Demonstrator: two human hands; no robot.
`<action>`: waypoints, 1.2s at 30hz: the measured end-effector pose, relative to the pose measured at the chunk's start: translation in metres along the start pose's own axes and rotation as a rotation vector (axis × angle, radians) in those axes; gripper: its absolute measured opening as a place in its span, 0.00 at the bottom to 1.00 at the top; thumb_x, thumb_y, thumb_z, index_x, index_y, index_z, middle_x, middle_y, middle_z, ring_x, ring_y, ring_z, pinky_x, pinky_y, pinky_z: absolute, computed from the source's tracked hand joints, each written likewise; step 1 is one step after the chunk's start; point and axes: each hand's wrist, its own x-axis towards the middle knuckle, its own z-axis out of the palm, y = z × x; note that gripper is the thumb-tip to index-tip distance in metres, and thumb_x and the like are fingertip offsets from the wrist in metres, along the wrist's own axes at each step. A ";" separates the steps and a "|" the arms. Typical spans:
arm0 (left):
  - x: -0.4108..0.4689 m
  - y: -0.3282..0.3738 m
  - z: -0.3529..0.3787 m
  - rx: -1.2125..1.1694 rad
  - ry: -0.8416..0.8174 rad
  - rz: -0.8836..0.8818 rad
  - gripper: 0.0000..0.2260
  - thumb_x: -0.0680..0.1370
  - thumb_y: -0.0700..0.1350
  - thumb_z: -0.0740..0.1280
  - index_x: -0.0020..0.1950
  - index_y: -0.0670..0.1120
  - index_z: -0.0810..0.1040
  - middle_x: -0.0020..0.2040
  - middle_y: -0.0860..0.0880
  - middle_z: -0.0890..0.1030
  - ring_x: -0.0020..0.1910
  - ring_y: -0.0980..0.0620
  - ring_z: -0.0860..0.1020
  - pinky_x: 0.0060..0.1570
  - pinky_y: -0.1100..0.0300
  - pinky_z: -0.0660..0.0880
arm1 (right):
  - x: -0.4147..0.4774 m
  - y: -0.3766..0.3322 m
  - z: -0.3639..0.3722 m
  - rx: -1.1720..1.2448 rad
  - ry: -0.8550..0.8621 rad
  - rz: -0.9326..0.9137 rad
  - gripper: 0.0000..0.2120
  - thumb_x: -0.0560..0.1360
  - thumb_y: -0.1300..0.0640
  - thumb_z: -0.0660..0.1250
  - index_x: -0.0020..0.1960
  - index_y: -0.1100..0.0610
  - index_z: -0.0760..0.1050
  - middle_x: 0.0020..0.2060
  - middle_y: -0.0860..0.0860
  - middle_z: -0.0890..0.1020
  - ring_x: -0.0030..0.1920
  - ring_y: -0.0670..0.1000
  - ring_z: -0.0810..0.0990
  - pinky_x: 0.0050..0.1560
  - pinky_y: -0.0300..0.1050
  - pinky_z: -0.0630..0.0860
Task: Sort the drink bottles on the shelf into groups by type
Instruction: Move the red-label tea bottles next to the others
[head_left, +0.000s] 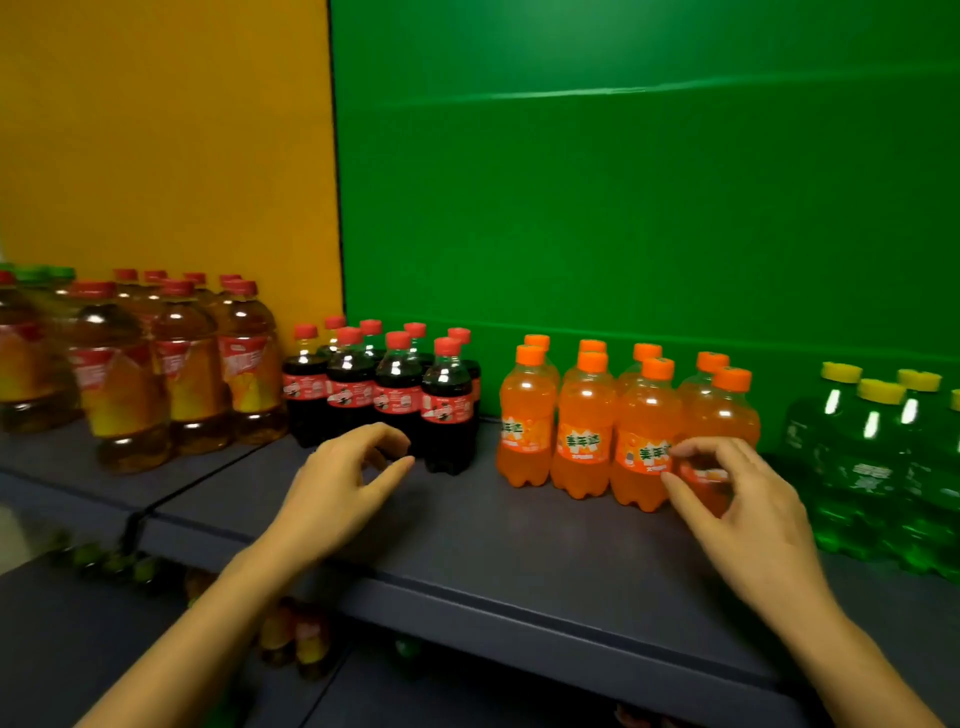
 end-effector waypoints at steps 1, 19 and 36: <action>-0.009 -0.007 -0.016 0.054 0.020 0.002 0.09 0.73 0.56 0.65 0.49 0.55 0.76 0.44 0.58 0.80 0.44 0.58 0.78 0.45 0.49 0.78 | -0.002 -0.011 0.004 -0.003 -0.027 -0.025 0.09 0.70 0.55 0.70 0.47 0.45 0.73 0.46 0.43 0.78 0.42 0.51 0.79 0.42 0.54 0.76; -0.152 -0.191 -0.259 0.453 0.143 -0.217 0.04 0.73 0.51 0.68 0.43 0.58 0.75 0.37 0.60 0.80 0.36 0.62 0.77 0.33 0.65 0.71 | -0.046 -0.235 0.199 0.197 -0.422 -0.144 0.06 0.73 0.50 0.67 0.45 0.39 0.73 0.43 0.35 0.78 0.46 0.40 0.77 0.44 0.40 0.75; -0.030 -0.299 -0.263 -0.082 0.002 -0.176 0.33 0.60 0.64 0.69 0.61 0.52 0.69 0.53 0.56 0.76 0.52 0.58 0.76 0.52 0.59 0.75 | 0.035 -0.336 0.339 0.301 -0.330 0.035 0.26 0.73 0.54 0.68 0.68 0.57 0.63 0.61 0.52 0.73 0.54 0.48 0.73 0.53 0.47 0.75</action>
